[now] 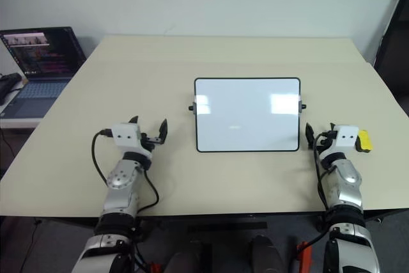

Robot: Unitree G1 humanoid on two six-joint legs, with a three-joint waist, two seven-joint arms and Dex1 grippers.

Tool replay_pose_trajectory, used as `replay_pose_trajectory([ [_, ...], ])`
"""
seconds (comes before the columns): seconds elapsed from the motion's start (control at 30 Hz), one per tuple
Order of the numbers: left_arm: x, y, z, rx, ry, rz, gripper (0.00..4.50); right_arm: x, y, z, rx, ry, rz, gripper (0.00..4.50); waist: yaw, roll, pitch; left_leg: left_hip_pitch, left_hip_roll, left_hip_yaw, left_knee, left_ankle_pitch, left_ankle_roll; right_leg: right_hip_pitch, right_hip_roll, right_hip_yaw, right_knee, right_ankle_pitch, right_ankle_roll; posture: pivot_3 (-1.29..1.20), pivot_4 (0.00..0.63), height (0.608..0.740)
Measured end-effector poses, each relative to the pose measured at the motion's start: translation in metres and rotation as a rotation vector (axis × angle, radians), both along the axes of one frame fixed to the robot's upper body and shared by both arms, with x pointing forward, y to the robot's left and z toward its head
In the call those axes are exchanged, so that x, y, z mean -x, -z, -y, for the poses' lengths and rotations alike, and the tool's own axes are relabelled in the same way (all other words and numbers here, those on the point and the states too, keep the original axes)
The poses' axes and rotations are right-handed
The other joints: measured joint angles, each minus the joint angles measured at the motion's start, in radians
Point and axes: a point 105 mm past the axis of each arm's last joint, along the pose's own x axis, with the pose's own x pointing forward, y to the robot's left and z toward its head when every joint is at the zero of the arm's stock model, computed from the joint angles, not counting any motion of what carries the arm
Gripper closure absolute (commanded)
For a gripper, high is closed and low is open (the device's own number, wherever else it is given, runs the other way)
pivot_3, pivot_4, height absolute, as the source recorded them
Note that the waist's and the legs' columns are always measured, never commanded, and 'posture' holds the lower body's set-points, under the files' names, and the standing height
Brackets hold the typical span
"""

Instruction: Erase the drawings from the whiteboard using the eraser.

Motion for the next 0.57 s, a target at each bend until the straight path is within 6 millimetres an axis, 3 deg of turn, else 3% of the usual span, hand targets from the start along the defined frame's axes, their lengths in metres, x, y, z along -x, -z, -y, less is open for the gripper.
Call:
replay_pose_trajectory([
  [0.13,-0.0052,-0.0077,0.008,-0.008,0.004,0.006,0.0,0.0011,-0.0008,-0.0063,-0.008,-0.01,0.015,0.04,0.0,0.0,0.0,0.0,0.0,0.0,0.0,0.0,0.0,0.0,0.0,0.0,0.0,0.0,0.0,0.0,0.15,0.74],
  [0.57,-0.0072,-0.0046,0.0075,-0.018,-0.001,-0.027,0.0,-0.0007,-0.0021,-0.0054,-0.013,0.023,0.018,0.04,-0.001,0.0,0.0,0.001,0.0,0.0,0.0,0.0,0.0,0.0,0.0,0.0,0.001,0.0,0.0,0.0,0.15,0.74],
])
